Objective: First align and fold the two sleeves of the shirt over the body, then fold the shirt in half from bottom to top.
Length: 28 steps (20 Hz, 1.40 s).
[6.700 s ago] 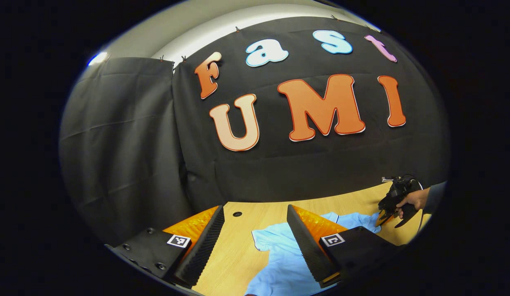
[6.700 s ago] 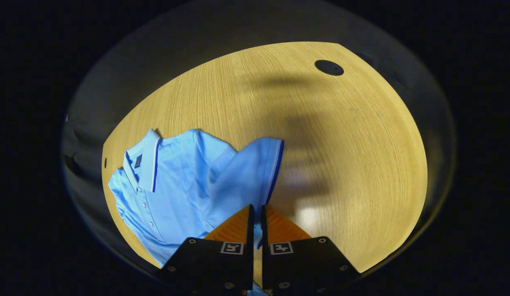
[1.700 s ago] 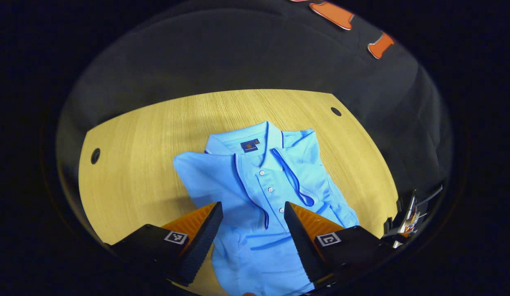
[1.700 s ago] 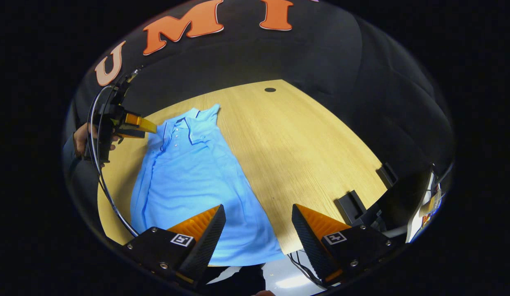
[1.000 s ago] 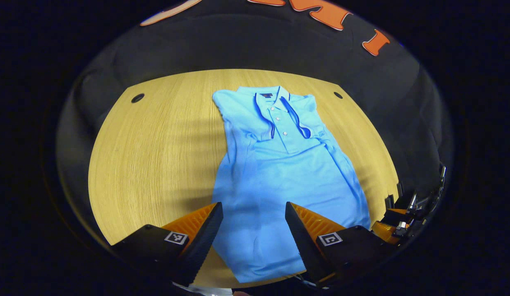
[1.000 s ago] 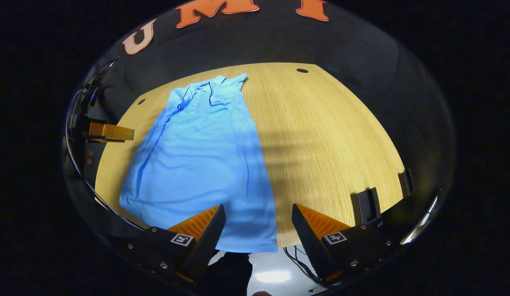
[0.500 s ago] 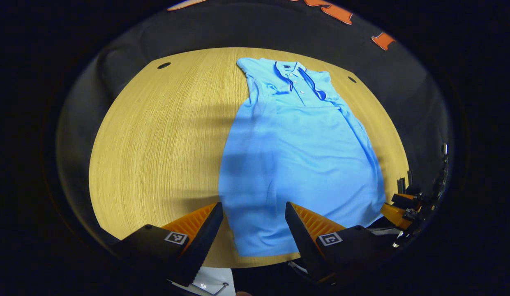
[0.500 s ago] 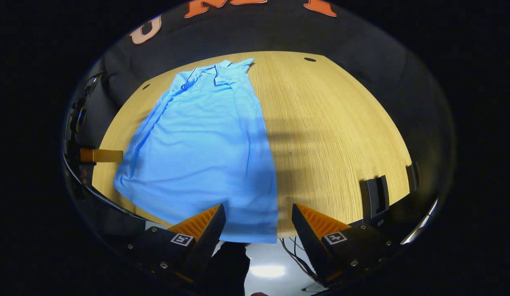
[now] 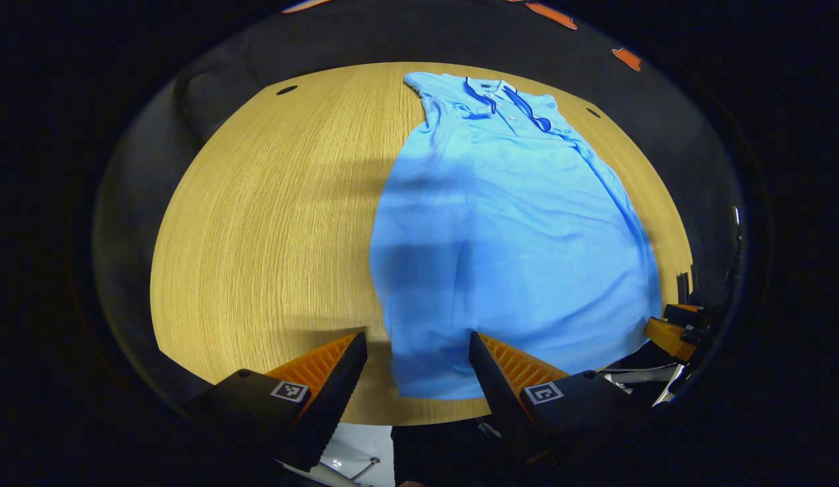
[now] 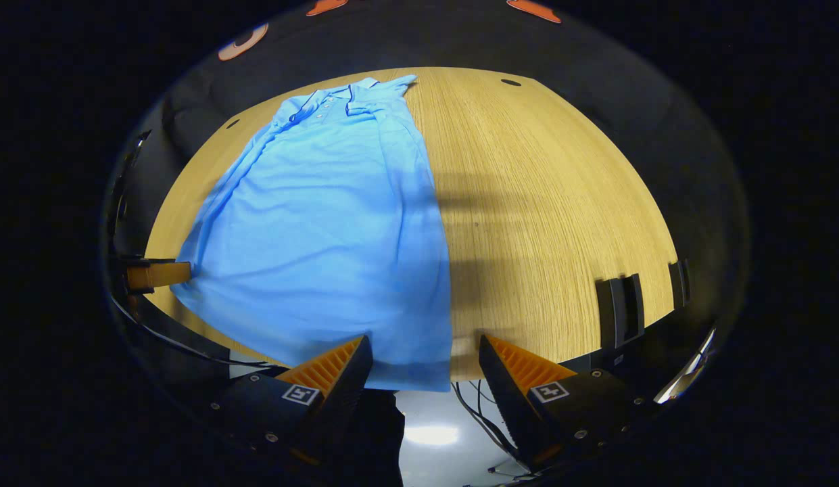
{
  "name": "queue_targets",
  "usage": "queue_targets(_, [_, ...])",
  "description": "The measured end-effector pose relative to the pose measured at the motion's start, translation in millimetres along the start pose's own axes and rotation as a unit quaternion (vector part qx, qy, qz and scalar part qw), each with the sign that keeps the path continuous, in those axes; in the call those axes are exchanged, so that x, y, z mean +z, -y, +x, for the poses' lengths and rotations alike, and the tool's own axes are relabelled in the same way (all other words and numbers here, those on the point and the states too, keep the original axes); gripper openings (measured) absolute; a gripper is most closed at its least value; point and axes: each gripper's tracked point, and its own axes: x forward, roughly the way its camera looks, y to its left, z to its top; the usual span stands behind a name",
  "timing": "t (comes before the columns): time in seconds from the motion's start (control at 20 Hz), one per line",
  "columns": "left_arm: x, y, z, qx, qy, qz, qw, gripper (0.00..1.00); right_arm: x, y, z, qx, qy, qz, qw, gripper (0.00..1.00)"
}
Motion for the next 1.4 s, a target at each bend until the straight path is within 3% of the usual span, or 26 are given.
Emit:
queue_targets(0.25, [-4.7,-1.2,3.4,0.014,0.002,-0.001,1.000,0.98,1.2,-1.7,2.1,-0.007,0.002,-0.011,1.000,0.93])
queue_targets(0.45, [-0.5,4.6,5.9,0.019,0.012,-0.003,1.000,1.00,6.2,-5.9,4.4,-0.009,0.015,-0.003,1.000,0.72])
queue_targets(0.5, [-1.4,7.0,5.1,0.013,0.015,0.009,1.000,0.92,7.9,-7.7,5.1,-0.008,0.018,-0.006,1.000,0.62])
queue_targets(0.65, [3.7,19.0,5.9,-0.005,0.032,0.036,0.999,0.45,10.7,-12.1,5.7,-0.002,0.024,-0.002,1.000,0.34])
queue_targets(0.7, [3.6,22.6,6.6,-0.009,0.035,0.034,0.999,0.31,12.7,-15.3,5.1,0.006,0.029,0.002,1.000,0.14])
queue_targets(0.75, [2.6,23.5,6.6,-0.007,0.033,0.032,0.999,0.14,14.9,-22.9,6.5,0.021,0.039,0.003,0.999,0.13])
queue_targets(0.8, [2.1,25.6,4.5,-0.013,0.034,0.031,0.999,0.11,16.3,-24.4,6.8,0.022,0.045,0.000,0.999,0.07])
queue_targets(1.05, [22.5,31.3,-10.5,-0.059,0.055,0.007,0.997,0.07,40.0,-29.1,-6.5,0.049,0.063,0.013,0.997,0.04])
queue_targets(1.4, [114.5,40.6,-40.2,-0.098,0.122,0.011,0.988,0.07,118.3,-30.8,-31.1,0.076,0.111,0.053,0.990,0.04])
